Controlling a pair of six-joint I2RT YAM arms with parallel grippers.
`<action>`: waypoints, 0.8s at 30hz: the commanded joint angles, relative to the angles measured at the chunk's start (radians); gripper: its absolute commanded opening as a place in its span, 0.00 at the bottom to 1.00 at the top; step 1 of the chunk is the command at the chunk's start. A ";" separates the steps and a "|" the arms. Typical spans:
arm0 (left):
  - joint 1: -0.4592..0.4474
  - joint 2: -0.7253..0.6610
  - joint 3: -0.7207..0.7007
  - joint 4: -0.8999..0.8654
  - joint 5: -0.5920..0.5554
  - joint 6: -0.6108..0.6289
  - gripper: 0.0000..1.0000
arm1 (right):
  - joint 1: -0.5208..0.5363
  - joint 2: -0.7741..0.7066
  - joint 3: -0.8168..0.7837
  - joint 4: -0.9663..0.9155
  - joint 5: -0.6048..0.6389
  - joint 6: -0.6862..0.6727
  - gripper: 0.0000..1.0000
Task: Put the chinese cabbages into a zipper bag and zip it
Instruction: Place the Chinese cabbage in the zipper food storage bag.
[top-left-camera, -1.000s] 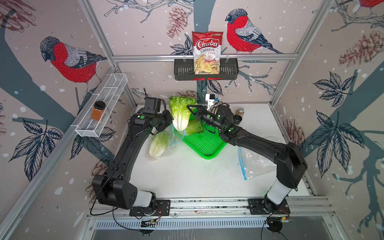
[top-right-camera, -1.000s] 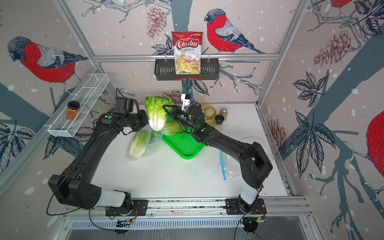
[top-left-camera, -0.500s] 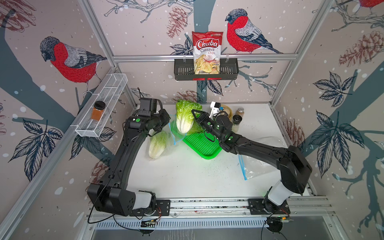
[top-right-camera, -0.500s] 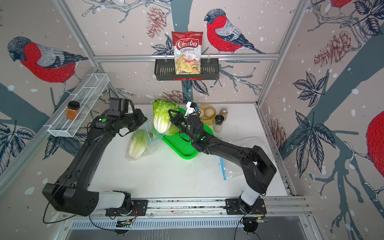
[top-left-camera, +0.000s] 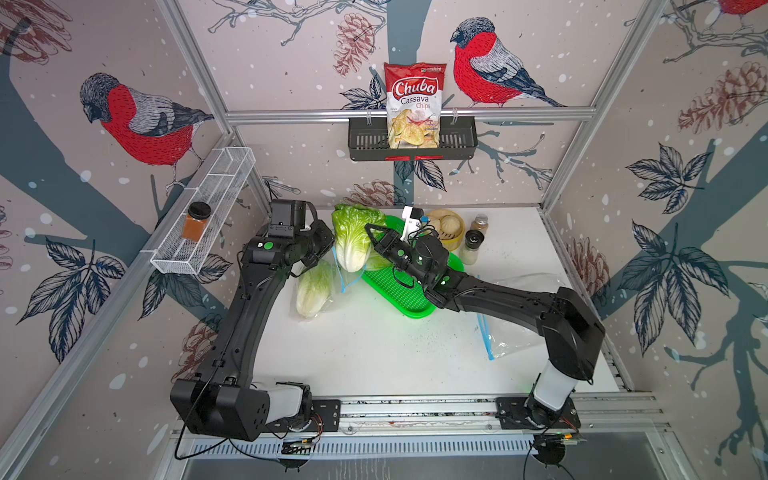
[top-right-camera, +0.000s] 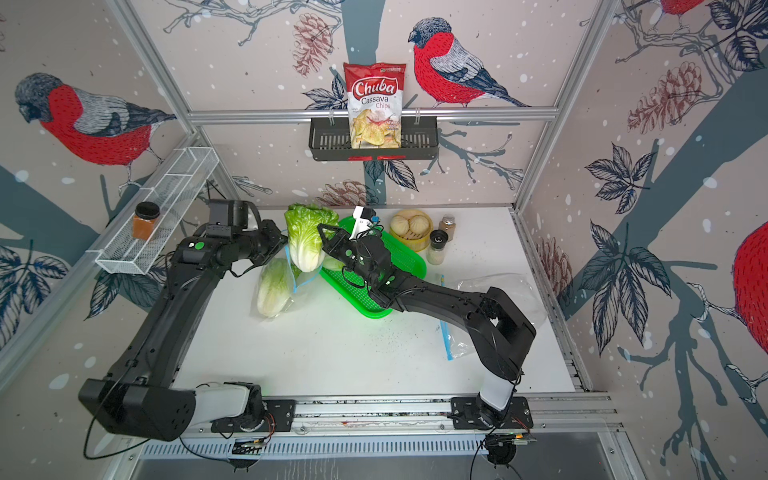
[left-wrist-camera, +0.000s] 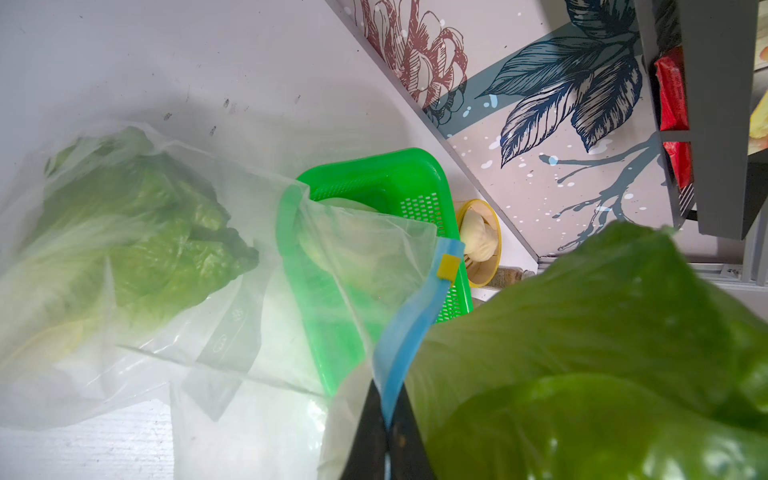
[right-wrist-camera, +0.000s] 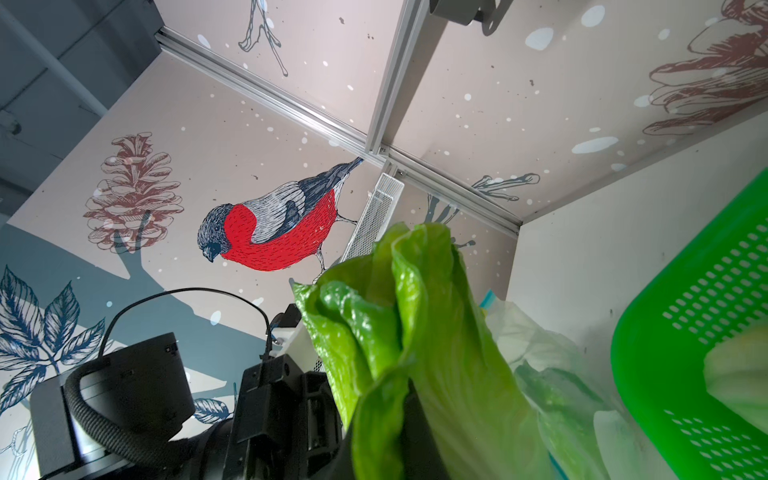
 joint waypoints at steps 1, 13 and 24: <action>0.007 -0.017 -0.004 0.018 0.003 -0.027 0.00 | 0.024 0.018 0.004 0.099 0.060 -0.011 0.11; 0.023 -0.029 -0.026 0.014 0.072 -0.020 0.00 | 0.038 0.072 -0.023 0.115 0.153 -0.037 0.11; 0.041 -0.018 0.004 0.039 0.063 -0.032 0.00 | 0.094 0.084 -0.073 0.088 0.028 -0.148 0.18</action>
